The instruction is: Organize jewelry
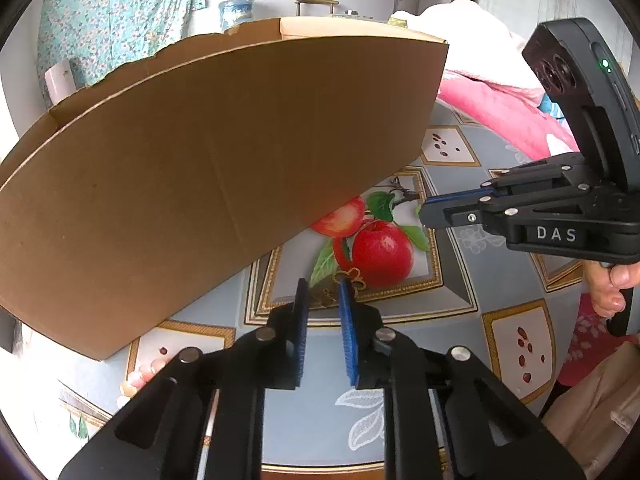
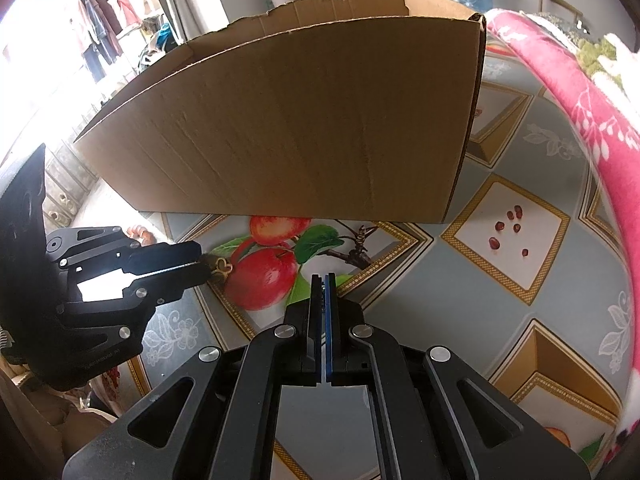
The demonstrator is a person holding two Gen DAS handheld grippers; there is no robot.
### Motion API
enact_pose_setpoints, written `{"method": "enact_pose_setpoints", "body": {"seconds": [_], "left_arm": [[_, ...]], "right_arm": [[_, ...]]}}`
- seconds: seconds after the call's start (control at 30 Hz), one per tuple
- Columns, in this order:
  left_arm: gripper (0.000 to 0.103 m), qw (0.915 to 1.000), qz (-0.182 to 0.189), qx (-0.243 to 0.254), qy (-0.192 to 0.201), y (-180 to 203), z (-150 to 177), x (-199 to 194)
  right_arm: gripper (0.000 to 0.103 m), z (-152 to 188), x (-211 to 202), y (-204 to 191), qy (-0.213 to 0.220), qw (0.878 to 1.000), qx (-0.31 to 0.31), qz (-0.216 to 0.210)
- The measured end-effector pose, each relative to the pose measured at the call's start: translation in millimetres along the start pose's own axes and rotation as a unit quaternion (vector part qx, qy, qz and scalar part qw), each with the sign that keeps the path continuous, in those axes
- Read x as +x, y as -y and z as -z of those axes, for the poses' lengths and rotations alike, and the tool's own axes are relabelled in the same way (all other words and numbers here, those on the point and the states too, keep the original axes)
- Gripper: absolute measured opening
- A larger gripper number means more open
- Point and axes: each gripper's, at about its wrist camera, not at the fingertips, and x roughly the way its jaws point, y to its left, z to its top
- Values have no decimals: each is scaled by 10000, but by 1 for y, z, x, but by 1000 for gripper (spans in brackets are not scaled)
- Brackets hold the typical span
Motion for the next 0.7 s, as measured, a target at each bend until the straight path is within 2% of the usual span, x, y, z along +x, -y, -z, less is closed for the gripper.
{"method": "enact_pose_setpoints", "body": {"seconds": [0.53,0.7], "left_arm": [[6,10000,-56,46,24,-1,7,-6],[6,9998,-69,-145,-66,-7,9,-10]], "right_arm": [[0,0,0,1,-4,10000,-14,-7],[0,-1,0,2,-1,10000,-15,-23]]}}
